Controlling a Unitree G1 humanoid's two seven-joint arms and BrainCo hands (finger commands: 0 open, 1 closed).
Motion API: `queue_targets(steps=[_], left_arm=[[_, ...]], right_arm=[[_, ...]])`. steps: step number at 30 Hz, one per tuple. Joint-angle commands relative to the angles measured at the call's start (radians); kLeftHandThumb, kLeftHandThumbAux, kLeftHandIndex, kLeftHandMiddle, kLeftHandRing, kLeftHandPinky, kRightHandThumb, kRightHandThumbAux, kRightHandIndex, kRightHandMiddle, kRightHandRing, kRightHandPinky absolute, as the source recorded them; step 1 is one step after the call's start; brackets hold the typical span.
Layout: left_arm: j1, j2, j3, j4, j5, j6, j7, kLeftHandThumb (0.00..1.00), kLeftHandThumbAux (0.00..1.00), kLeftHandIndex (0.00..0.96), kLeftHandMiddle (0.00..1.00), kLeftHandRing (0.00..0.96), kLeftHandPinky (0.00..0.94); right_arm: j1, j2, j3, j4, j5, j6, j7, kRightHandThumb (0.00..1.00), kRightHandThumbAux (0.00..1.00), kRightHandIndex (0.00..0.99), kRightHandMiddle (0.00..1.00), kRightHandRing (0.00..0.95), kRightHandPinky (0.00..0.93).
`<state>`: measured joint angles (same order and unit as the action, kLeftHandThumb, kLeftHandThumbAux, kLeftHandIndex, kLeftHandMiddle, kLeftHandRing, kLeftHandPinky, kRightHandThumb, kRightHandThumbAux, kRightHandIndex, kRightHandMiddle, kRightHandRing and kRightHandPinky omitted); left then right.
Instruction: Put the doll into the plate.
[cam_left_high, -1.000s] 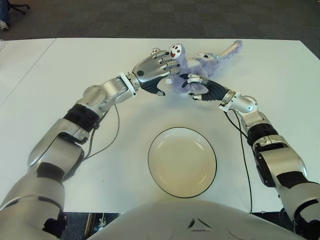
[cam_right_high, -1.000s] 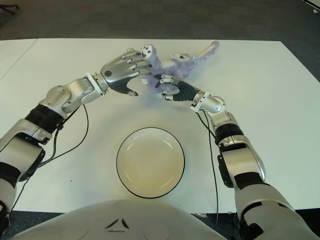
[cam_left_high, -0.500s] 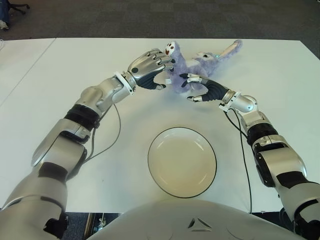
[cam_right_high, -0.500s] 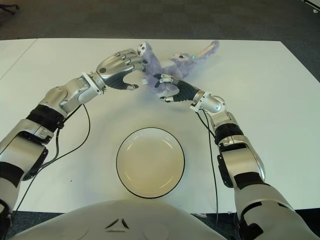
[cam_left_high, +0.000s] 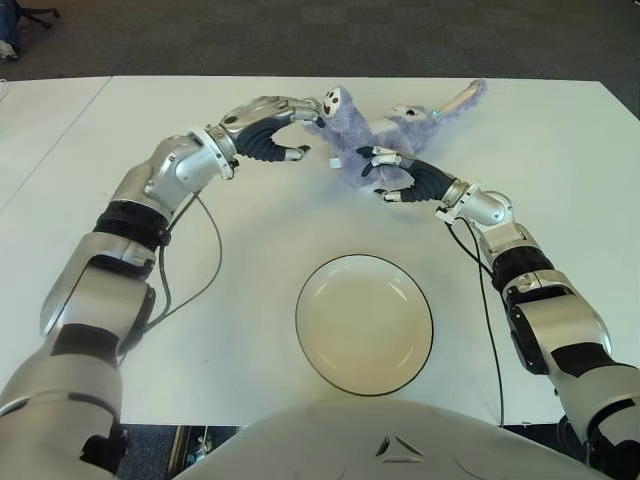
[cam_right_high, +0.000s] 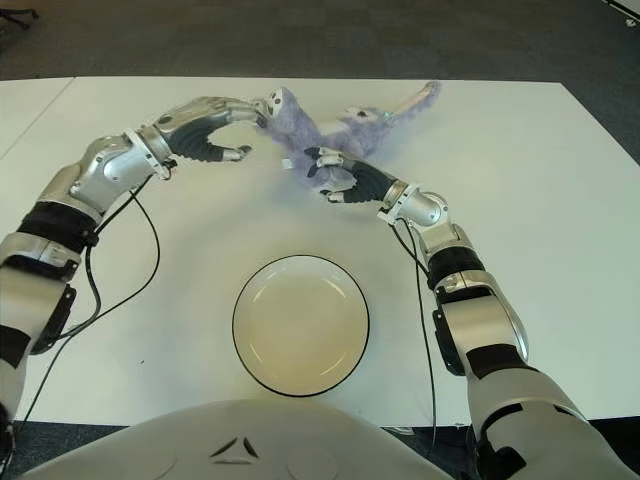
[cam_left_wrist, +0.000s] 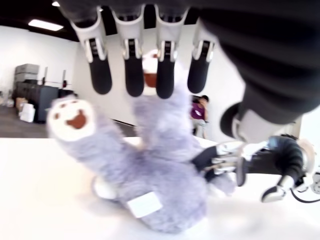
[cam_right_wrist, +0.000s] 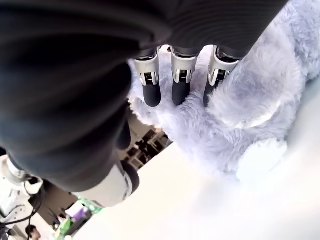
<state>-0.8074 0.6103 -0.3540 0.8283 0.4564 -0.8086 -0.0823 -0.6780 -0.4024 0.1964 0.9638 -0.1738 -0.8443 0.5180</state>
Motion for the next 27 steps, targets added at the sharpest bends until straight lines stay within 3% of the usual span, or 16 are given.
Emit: queue_targets(steps=[1,4,8,9,10,12,20,27], left_arm=[[-0.059,-0.069,0.15,0.258,-0.087,-0.107,0.255,0.664,0.668,0.388,0.3,0.295,0.329],[-0.077,-0.098,0.206,0.318,-0.111,-0.139,0.36,0.699,0.702,0.413,0.316,0.312,0.348],[-0.108,-0.141,0.304,0.383,-0.213,-0.16,0.357,0.688,0.712,0.418,0.435,0.434,0.485],[-0.114,-0.146,0.316,0.394,-0.224,-0.164,0.355,0.686,0.713,0.418,0.439,0.439,0.493],[-0.12,-0.15,0.335,0.406,-0.238,-0.159,0.369,0.678,0.721,0.417,0.452,0.453,0.511],[-0.127,-0.163,0.38,0.425,-0.273,-0.14,0.403,0.678,0.715,0.423,0.503,0.502,0.549],[-0.124,-0.215,0.497,0.46,-0.355,-0.124,0.467,0.682,0.71,0.429,0.541,0.542,0.57],[-0.124,-0.287,0.592,0.483,-0.451,-0.101,0.385,0.682,0.709,0.427,0.508,0.529,0.568]], right_arm=[[0.015,0.014,0.018,-0.014,-0.007,0.033,0.032,0.49,0.838,0.307,0.006,0.0,0.0],[0.017,0.013,0.018,-0.022,-0.011,0.035,0.029,0.484,0.835,0.311,0.012,0.0,0.0],[0.02,0.012,0.019,-0.03,-0.016,0.027,0.021,0.762,0.83,0.317,0.015,0.113,0.223],[0.021,0.012,0.019,-0.031,-0.016,0.026,0.021,0.778,0.828,0.316,0.016,0.119,0.232],[0.022,0.012,0.019,-0.032,-0.016,0.024,0.019,0.862,0.815,0.312,0.017,0.161,0.295],[0.024,0.012,0.021,-0.034,-0.017,0.023,0.017,0.919,0.803,0.308,0.02,0.188,0.307],[0.024,0.009,0.029,-0.044,-0.016,0.044,0.026,0.902,0.803,0.304,0.031,0.186,0.227],[0.029,0.005,0.03,-0.067,-0.016,0.056,0.027,0.879,0.806,0.305,0.042,0.177,0.224]])
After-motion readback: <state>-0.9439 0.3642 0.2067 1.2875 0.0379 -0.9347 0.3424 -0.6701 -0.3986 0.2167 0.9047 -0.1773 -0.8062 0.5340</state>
